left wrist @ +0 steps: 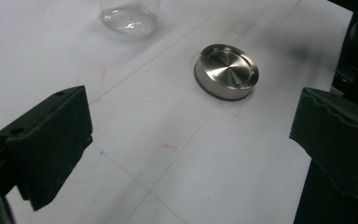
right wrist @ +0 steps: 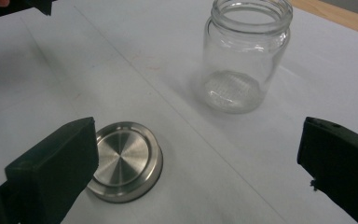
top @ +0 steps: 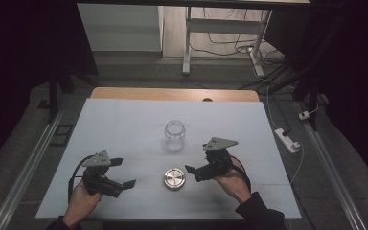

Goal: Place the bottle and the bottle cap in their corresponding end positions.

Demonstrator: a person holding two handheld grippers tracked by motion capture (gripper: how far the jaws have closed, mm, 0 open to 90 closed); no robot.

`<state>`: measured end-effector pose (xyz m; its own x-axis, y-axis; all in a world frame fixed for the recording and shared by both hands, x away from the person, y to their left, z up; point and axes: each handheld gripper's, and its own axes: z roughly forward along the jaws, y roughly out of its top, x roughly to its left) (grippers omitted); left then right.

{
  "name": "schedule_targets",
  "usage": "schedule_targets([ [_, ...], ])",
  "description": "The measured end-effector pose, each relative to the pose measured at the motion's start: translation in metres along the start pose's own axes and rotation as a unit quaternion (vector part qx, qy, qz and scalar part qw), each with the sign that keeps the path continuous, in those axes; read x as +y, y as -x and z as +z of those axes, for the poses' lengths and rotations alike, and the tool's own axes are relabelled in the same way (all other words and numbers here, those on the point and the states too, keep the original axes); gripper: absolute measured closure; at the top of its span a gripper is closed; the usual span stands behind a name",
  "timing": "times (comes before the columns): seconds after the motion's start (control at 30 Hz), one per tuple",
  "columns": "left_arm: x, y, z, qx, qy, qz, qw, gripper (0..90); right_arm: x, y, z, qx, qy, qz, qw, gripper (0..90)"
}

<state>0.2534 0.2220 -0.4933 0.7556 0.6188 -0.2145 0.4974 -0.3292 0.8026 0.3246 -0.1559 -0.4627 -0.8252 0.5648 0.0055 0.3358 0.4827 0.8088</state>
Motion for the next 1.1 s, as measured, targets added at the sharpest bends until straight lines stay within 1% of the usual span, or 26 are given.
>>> schedule_targets([
  [0.13,-0.006,-0.001,-0.01,0.01,0.007,-0.008,0.9999,0.0,-0.007,-0.001,-0.009,-0.011,0.004,0.002,0.9999,0.0],
  [0.3,-0.015,-0.002,-0.022,0.021,0.015,-0.018,0.9995,0.0,-0.015,0.001,-0.022,-0.022,0.011,0.012,0.9996,0.0],
  [0.43,-0.022,-0.003,-0.03,0.028,0.025,-0.032,0.9988,0.0,-0.023,0.002,-0.031,-0.031,0.012,0.018,0.9993,0.0],
  [0.57,-0.029,-0.004,-0.038,0.037,0.03,-0.04,0.998,0.0,-0.031,0.004,-0.04,-0.042,0.015,0.023,0.9988,0.0],
  [0.6,-0.031,-0.005,-0.039,0.038,0.032,-0.043,0.9979,0.0,-0.033,0.004,-0.043,-0.044,0.015,0.027,0.9985,0.0],
  [0.73,-0.038,-0.005,-0.045,0.045,0.03,-0.051,0.9972,0.0,-0.041,0.006,-0.052,-0.06,0.022,0.035,0.9973,0.0],
  [0.83,-0.043,-0.004,-0.05,0.054,0.028,-0.053,0.9967,0.0,-0.047,0.007,-0.059,-0.069,0.024,0.041,0.9965,0.0],
  [0.97,-0.05,-0.004,-0.056,0.066,0.027,-0.059,0.9957,0.0,-0.056,0.008,-0.067,-0.081,0.021,0.048,0.9954,0.0],
  [1.1,-0.06,-0.005,-0.061,0.073,0.026,-0.071,0.9945,0.0,-0.065,0.009,-0.075,-0.093,0.018,0.054,0.994,0.0],
])
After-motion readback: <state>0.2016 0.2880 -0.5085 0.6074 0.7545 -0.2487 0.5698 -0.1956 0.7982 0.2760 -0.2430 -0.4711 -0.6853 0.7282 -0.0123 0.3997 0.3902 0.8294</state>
